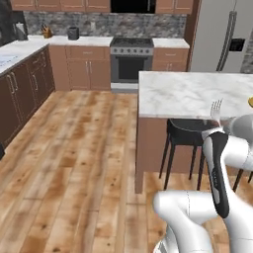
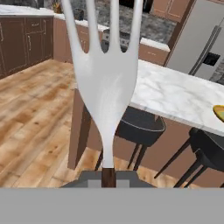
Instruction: Take the fork and place it on the left side of the plate. Then take the spoon and place it on the right side of the plate. Make sure they're directly next to the plate.
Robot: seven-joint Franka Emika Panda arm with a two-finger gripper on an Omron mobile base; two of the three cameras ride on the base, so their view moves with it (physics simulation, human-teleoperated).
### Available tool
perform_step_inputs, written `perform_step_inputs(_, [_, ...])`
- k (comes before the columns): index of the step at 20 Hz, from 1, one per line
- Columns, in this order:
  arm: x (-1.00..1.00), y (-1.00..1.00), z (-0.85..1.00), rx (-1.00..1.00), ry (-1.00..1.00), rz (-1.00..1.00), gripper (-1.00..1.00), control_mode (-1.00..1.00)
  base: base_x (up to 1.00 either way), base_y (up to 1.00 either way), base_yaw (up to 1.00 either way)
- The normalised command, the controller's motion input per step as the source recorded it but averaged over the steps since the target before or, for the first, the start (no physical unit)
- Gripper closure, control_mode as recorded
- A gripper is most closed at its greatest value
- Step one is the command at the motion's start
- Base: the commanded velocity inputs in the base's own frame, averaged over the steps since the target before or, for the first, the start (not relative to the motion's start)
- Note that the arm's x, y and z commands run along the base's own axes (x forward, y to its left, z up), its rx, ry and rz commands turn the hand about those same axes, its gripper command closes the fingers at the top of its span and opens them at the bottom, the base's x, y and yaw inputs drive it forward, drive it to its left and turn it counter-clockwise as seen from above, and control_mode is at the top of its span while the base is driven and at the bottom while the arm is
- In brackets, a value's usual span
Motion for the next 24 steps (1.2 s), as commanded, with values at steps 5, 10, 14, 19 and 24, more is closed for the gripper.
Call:
perform_step_inputs(5, [0.0,0.0,0.0,0.0,0.0,0.0,1.0,1.0,0.61,-1.0,-0.15])
perform_step_inputs(10, [0.0,0.0,0.0,0.0,0.0,0.0,1.0,1.0,0.61,-0.99,-0.17])
perform_step_inputs(14, [0.0,0.0,0.0,0.0,0.0,0.0,1.0,1.0,0.67,-0.89,-0.2])
perform_step_inputs(19, [0.0,0.0,0.0,0.0,0.0,0.0,1.0,1.0,0.59,-0.55,-0.29])
perform_step_inputs(24, [0.0,0.0,0.0,0.0,0.0,0.0,1.0,1.0,0.64,-0.03,-0.25])
